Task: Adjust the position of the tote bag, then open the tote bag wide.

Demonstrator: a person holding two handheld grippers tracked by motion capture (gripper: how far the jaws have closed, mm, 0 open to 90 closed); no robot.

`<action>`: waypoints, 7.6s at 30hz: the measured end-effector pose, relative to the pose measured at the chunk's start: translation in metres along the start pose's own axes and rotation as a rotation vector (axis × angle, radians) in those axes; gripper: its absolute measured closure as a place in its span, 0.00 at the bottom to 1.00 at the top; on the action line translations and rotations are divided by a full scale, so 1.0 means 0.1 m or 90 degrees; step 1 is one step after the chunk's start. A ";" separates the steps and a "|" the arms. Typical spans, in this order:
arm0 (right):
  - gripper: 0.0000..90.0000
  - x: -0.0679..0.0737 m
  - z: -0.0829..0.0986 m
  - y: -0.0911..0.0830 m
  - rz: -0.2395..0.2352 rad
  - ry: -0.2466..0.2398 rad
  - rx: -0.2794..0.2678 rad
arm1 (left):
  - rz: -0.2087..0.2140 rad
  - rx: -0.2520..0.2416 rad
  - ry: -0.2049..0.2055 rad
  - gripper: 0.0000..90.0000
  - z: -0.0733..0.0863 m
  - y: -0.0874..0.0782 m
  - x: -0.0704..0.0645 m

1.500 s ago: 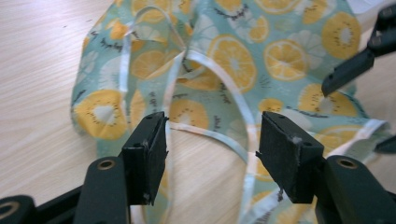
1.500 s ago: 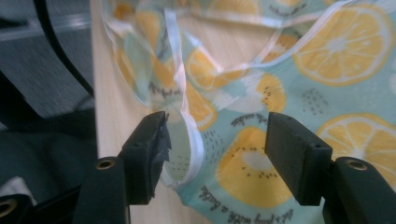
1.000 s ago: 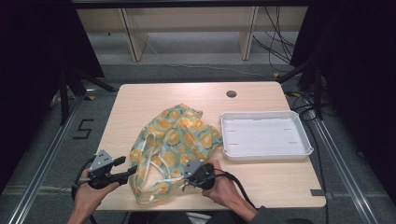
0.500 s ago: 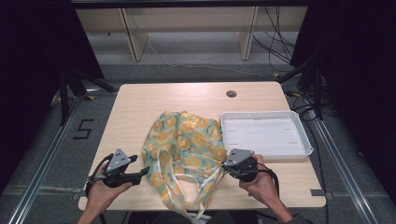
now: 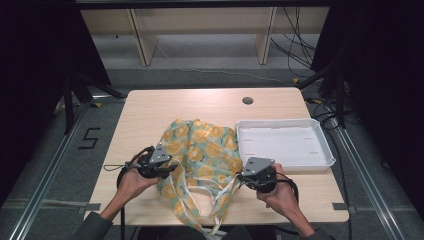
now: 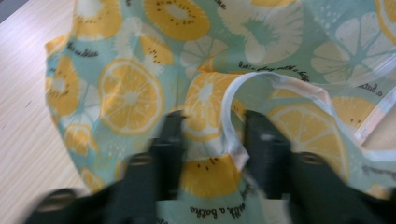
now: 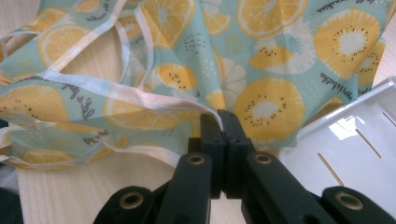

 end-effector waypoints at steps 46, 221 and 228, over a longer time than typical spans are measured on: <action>1.00 -0.63 -0.74 -0.38 0.040 0.012 -0.150 | 0.007 -0.114 -0.181 0.98 0.14 -0.49 0.55; 0.90 -1.50 -0.85 1.10 0.097 0.159 0.108 | 0.051 -0.001 -0.229 0.92 -0.62 0.85 1.01; 0.59 -1.53 -0.94 0.66 0.097 0.208 0.007 | 0.052 -0.104 -0.280 0.64 -0.73 0.28 1.06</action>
Point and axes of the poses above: each handheld gripper's, and its own axes: y roughly forward along the jaws, z roughly out of its underside, x roughly to its left, the point moved 10 cm from there along y, roughly forward along the jaws, and after that the axes turned 15 degrees about x, right-handed, at the moved point
